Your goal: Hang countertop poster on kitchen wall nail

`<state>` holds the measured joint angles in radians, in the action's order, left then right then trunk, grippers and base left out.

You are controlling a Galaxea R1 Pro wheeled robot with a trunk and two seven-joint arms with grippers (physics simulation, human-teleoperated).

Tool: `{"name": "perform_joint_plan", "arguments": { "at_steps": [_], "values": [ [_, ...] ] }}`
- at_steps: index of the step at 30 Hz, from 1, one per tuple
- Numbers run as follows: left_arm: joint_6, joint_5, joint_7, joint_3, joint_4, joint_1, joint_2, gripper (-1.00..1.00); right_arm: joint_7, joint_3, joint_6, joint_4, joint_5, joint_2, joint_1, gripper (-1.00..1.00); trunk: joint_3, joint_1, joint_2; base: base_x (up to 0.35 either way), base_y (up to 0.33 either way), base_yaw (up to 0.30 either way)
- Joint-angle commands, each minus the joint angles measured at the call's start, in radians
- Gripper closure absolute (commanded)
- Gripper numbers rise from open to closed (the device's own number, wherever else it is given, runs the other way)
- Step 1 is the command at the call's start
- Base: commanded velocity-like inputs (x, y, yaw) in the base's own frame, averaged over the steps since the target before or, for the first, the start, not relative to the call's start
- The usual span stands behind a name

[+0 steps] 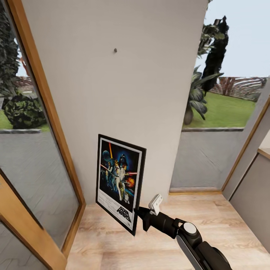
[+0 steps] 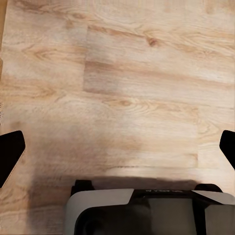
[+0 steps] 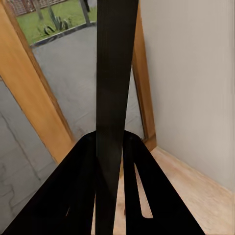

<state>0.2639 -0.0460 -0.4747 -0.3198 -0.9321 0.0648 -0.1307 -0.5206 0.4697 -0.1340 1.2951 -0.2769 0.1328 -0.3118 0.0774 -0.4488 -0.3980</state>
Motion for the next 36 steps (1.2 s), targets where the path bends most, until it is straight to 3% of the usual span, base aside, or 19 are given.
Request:
{"name": "perform_joint_plan", "arguments": {
  "at_steps": [1,18,36],
  "values": [
    [0.009,-0.005,-0.004,-0.002,-0.002,0.000,0.000,-1.00,-0.002,0.001,-0.010,0.001,-0.013,0.001,-0.001,1.00,0.002,-0.001,-0.002,0.316,0.108,0.000],
    [0.009,-0.005,-0.003,-0.001,-0.002,0.000,0.000,-1.00,-0.002,0.000,-0.010,0.001,-0.013,0.002,-0.001,1.00,0.002,-0.001,-0.002,0.319,0.145,0.000],
    [0.009,-0.006,-0.004,-0.004,-0.002,0.000,0.000,-1.00,-0.002,0.000,-0.010,0.001,-0.013,0.002,-0.001,1.00,0.002,-0.001,-0.002,0.114,-0.028,0.000]
  ]
}}
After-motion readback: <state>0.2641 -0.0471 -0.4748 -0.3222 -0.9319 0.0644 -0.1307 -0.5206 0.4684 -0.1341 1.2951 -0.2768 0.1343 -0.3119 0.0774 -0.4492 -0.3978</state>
